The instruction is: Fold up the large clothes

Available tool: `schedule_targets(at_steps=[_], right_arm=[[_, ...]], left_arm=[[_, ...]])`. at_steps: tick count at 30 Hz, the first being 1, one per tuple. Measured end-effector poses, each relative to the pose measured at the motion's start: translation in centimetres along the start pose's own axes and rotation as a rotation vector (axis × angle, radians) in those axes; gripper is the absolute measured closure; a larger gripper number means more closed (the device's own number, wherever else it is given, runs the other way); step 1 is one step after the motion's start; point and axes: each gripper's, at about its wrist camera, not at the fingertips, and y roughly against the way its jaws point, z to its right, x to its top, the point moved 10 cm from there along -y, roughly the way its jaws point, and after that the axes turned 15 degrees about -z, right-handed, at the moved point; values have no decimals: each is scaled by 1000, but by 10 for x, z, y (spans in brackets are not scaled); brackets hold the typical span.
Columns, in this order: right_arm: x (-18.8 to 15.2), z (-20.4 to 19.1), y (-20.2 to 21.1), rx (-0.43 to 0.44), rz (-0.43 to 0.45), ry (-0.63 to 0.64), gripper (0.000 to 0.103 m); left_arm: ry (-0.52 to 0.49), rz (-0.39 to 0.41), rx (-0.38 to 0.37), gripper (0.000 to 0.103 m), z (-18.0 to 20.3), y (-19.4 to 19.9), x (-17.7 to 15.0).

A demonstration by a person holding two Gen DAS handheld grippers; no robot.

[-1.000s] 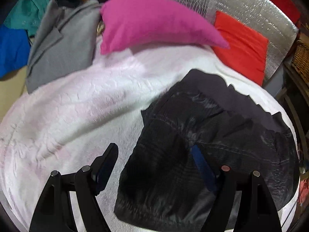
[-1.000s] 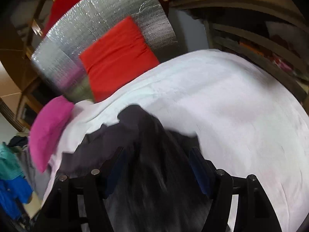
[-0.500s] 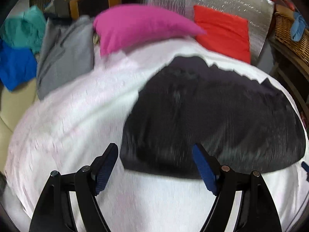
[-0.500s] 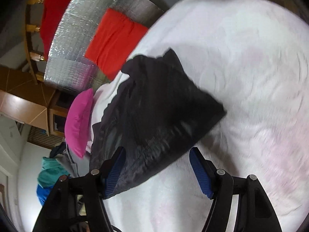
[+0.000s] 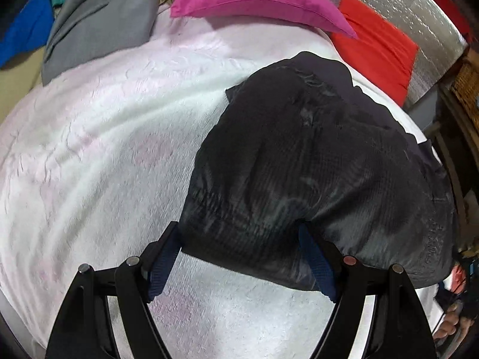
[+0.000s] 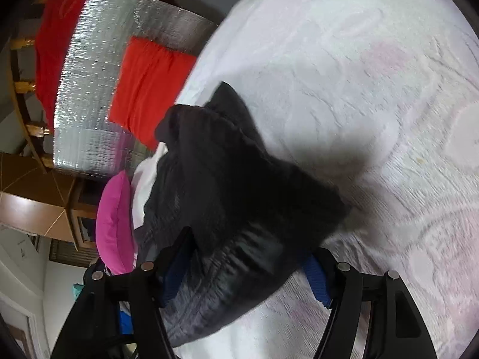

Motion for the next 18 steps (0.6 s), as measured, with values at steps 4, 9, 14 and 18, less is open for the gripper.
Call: schedule_targets(at_steps=[4,9,14,18], right_arm=[[-7,-48,25,-77,142,241,55],[-16,-49,17,-210,127,311,55],[-17,-31,18,-168,49,209,48],[-28,-26,34,-114,32,181,40]], left_arm=[[-38,35,61,23,3,11,-1],[-11,16,61,23,-6,22,-13],[5,4,-1,23,-11,40,-30],[20,-13,-80,23,-11,43,-46]])
